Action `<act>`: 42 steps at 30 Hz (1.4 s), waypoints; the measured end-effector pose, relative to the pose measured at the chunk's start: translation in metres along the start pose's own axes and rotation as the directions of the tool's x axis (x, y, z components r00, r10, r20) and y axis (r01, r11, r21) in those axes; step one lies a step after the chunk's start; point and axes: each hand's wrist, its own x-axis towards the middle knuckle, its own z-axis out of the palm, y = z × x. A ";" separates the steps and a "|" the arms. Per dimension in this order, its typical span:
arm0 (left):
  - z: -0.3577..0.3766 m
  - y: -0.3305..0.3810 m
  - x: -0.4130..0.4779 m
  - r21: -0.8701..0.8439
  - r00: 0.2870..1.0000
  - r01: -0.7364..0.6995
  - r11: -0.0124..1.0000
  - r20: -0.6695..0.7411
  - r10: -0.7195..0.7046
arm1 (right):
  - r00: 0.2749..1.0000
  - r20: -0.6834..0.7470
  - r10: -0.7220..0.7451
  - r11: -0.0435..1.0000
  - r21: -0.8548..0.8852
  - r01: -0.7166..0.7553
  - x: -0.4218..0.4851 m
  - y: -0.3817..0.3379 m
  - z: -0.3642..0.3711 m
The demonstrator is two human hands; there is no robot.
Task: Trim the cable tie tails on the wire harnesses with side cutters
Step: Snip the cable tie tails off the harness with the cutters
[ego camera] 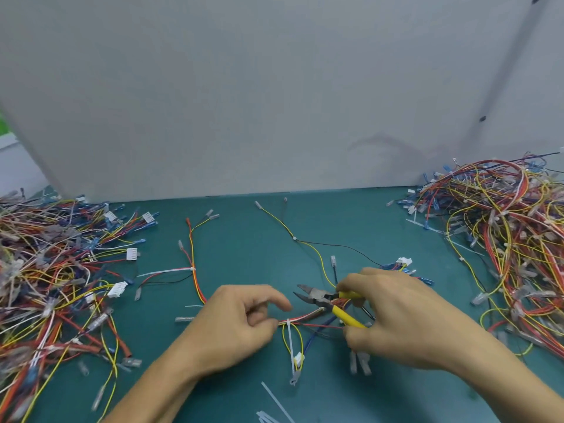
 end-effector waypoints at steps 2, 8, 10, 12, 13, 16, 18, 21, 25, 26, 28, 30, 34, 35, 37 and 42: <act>0.002 -0.002 -0.002 0.283 0.991 -0.134 0.950 0.059 0.123 | 1.000 0.005 -0.007 1.000 -0.022 0.007 0.002 -0.002 0.001; 0.005 -0.009 0.003 0.357 0.988 -0.152 0.922 0.066 0.137 | 0.999 0.051 0.000 0.999 -0.037 0.001 0.001 -0.001 0.007; 0.005 -0.009 0.004 0.333 0.989 -0.149 0.931 0.057 0.138 | 0.998 0.062 0.008 0.999 -0.041 -0.005 0.001 0.002 0.006; 0.007 -0.008 0.006 0.351 0.988 -0.156 0.923 0.041 0.151 | 0.998 0.056 0.012 0.999 -0.039 -0.010 0.000 0.004 0.004; 0.009 -0.007 0.007 0.364 0.988 -0.150 0.919 0.020 0.154 | 0.998 0.055 0.014 0.999 -0.043 -0.012 0.000 0.005 0.003; 0.010 -0.006 0.010 0.350 0.997 -0.052 0.935 -0.038 0.070 | 0.997 0.072 0.015 0.999 -0.051 -0.011 -0.001 0.005 0.003; 0.008 -0.004 0.013 0.283 0.999 0.011 0.959 -0.049 0.003 | 0.995 0.098 -0.003 0.997 -0.072 0.010 0.000 0.003 0.005; 0.007 -0.003 0.016 0.207 0.996 0.082 0.975 -0.037 -0.076 | 0.990 0.137 -0.043 0.997 -0.064 0.052 0.001 -0.001 0.009; 0.008 -0.004 0.017 0.235 0.996 0.089 0.968 -0.043 -0.081 | 0.988 0.139 -0.059 0.995 -0.070 0.070 0.004 -0.003 0.015; 0.008 -0.004 0.017 0.237 0.996 0.085 0.968 -0.043 -0.077 | 0.989 0.138 -0.057 0.995 -0.074 0.068 0.004 -0.003 0.015; 0.007 -0.004 0.017 0.221 0.996 0.082 0.972 -0.042 -0.074 | 0.990 0.129 -0.059 0.994 -0.080 0.070 0.005 -0.002 0.016; 0.006 -0.003 0.017 0.202 0.996 0.084 0.976 -0.036 -0.078 | 0.990 0.122 -0.068 0.994 -0.075 0.078 0.005 -0.002 0.017; 0.006 -0.003 0.018 0.188 0.996 0.085 0.978 -0.033 -0.080 | 0.987 0.111 -0.115 0.991 -0.053 0.121 0.007 -0.001 0.019; 0.006 -0.003 0.018 0.187 0.996 0.087 0.979 -0.034 -0.082 | 0.986 0.110 -0.127 0.990 -0.052 0.134 0.007 -0.001 0.019; 0.006 -0.003 0.018 0.182 0.996 0.090 0.979 -0.037 -0.085 | 0.985 0.114 -0.128 0.990 -0.049 0.134 0.008 0.000 0.019; 0.006 -0.002 0.018 0.173 0.996 0.092 0.981 -0.039 -0.086 | 0.986 0.117 -0.119 0.989 -0.077 0.129 0.007 0.002 0.020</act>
